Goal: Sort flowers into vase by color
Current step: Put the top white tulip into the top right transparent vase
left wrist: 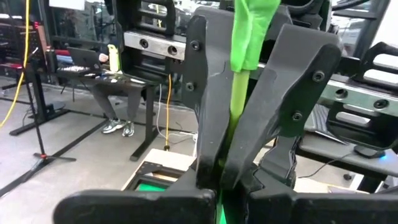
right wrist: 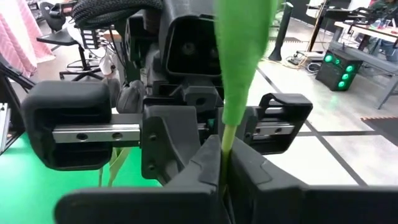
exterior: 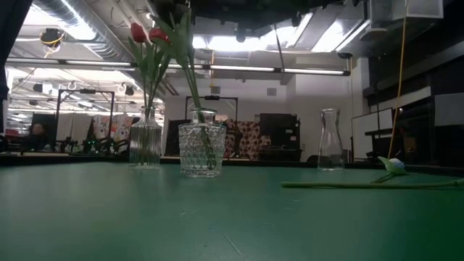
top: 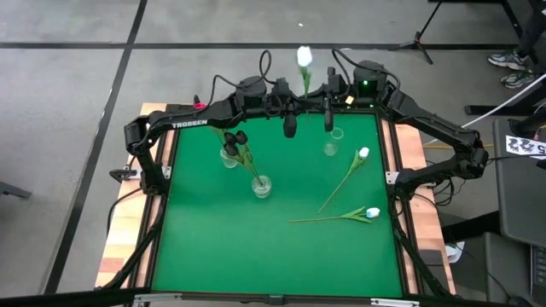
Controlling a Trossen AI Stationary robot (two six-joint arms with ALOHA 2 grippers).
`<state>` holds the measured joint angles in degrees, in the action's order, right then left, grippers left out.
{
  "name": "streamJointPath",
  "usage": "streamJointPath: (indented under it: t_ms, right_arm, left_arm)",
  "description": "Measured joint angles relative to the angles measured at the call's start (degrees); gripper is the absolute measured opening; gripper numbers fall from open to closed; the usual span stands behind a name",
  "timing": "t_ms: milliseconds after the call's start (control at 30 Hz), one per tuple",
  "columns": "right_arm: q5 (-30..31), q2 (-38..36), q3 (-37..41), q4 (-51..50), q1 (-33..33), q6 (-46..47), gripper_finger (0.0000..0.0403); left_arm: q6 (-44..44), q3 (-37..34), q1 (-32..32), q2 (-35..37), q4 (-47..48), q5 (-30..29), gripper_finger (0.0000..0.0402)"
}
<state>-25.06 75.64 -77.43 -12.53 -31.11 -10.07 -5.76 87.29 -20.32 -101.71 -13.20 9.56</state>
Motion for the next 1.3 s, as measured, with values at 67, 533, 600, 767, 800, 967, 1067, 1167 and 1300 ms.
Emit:
streamJointPath:
  t_ms: [67, 533, 600, 767, 800, 967, 1067, 1167, 1300]
  right_arm:
    - [-0.06, -0.04, 0.00, -0.09, 0.00, -0.01, 0.0008]
    - [1.19, -0.90, 0.07, -0.05, -0.08, -1.02, 0.0003]
    - [1.32, -1.64, 0.07, -0.15, -0.97, -1.58, 0.0003]
    - [2.01, -4.64, 0.07, -0.86, -3.75, -2.39, 0.0002]
    - [2.00, -5.37, 0.07, -1.19, -4.56, -2.40, 0.0001]
    - [2.38, -8.71, 0.07, -1.91, -7.61, -3.67, 0.0001]
    - [4.13, -10.01, 0.07, -3.66, -8.86, -4.47, 0.0001]
    - [6.27, -10.73, 0.07, -6.11, -9.20, -5.28, 0.0001]
    - [9.49, -10.91, 0.07, -9.19, -9.09, -6.54, 0.0001]
  left_arm:
    - [-0.05, 0.00, -0.02, 0.00, 0.16, -0.09, 0.0000]
    - [3.51, 0.01, 0.08, 0.63, 1.57, 0.70, 0.0115]
    - [4.35, 0.00, 0.09, 1.54, 3.77, 0.67, 0.0140]
    - [2.42, 0.02, -0.39, 5.65, 9.74, 0.41, 0.0192]
    - [1.71, 0.02, -0.50, 6.73, 10.66, 0.30, 0.0199]
    - [1.45, 0.02, -0.58, 11.14, 11.23, -0.48, 0.0214]
    - [1.56, 0.02, -0.31, 13.45, 11.81, -0.72, 0.0213]
    - [1.34, 0.02, -0.37, 16.23, 14.32, -1.04, 0.0209]
    - [1.00, 0.02, -0.40, 20.76, 17.50, -1.10, 0.0201]
